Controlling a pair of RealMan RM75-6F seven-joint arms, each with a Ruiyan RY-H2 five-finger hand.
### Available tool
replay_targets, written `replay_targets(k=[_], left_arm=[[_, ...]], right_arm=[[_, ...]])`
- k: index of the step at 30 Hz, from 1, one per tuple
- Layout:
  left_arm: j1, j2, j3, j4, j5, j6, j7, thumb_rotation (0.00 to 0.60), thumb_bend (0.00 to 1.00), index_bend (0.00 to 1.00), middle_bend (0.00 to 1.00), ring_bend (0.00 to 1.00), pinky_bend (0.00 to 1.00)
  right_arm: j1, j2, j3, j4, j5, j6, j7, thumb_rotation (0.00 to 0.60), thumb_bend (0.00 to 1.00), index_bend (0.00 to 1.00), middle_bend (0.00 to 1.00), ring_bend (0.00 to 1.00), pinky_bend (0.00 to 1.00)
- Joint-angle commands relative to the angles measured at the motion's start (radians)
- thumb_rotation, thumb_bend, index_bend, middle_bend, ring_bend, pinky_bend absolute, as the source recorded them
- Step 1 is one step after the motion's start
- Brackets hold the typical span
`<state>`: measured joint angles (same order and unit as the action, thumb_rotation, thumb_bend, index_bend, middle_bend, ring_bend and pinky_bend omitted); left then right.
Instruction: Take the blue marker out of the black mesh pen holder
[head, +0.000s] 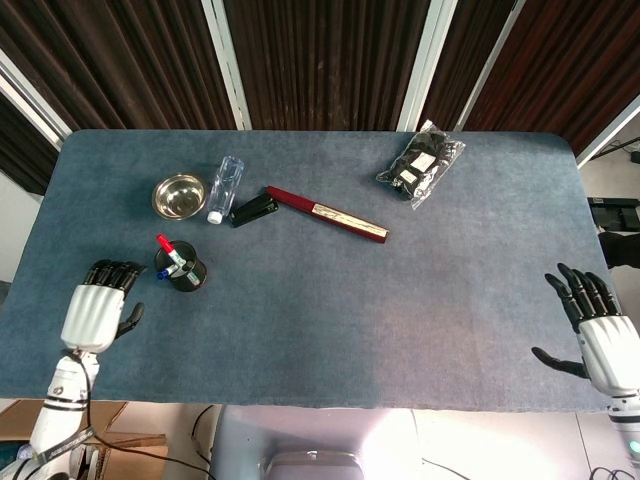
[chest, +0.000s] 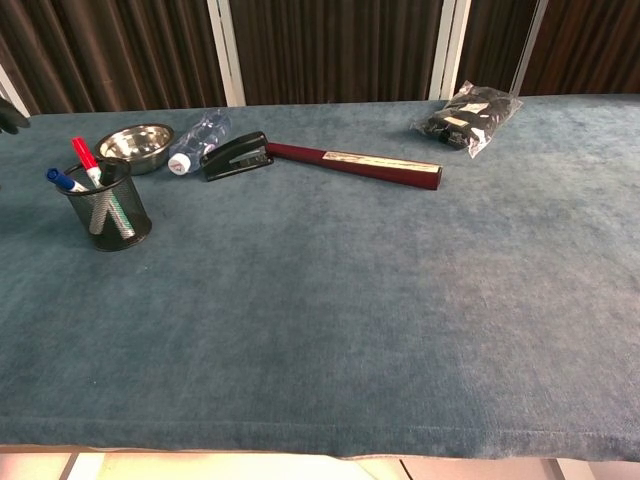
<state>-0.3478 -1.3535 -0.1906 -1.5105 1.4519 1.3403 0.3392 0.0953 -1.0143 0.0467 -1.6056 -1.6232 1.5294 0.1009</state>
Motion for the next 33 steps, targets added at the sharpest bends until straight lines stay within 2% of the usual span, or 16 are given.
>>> replay_targets(k=[1, 9, 15, 22, 33], left_arm=[[-0.061, -0.08, -0.039, 0.078, -0.058, -0.049, 0.075, 0.6, 0.34, 0.27, 0.27, 0.25, 0.27], [-0.101, -0.154, -0.042, 0.167, -0.117, -0.087, 0.097, 0.6, 0.34, 0.34, 0.37, 0.32, 0.3], [-0.11, -0.195, -0.044, 0.229, -0.115, -0.065, 0.034, 0.6, 0.34, 0.41, 0.44, 0.38, 0.33], [-0.13, -0.206, -0.037, 0.261, -0.106, -0.074, -0.018, 0.6, 0.35, 0.45, 0.49, 0.42, 0.36], [-0.151, -0.189, -0.025, 0.264, -0.101, -0.093, -0.039, 0.6, 0.56, 0.63, 0.7, 0.59, 0.4]], right_arm=[[0.003, 0.0, -0.001, -0.003, 0.001, -0.005, -0.004, 0.6, 0.03, 0.0, 0.0, 0.0, 0.0], [0.0, -0.002, -0.003, 0.0, 0.008, -0.006, -0.001, 0.6, 0.03, 0.0, 0.0, 0.0, 0.0], [-0.001, -0.007, -0.006, 0.008, 0.009, -0.006, 0.006, 0.6, 0.03, 0.0, 0.0, 0.0, 0.0], [-0.001, -0.009, -0.008, 0.015, 0.007, -0.007, 0.018, 0.6, 0.03, 0.0, 0.0, 0.0, 0.0], [-0.007, -0.014, -0.012, 0.034, 0.01, -0.003, 0.042, 0.6, 0.03, 0.0, 0.0, 0.0, 0.0]])
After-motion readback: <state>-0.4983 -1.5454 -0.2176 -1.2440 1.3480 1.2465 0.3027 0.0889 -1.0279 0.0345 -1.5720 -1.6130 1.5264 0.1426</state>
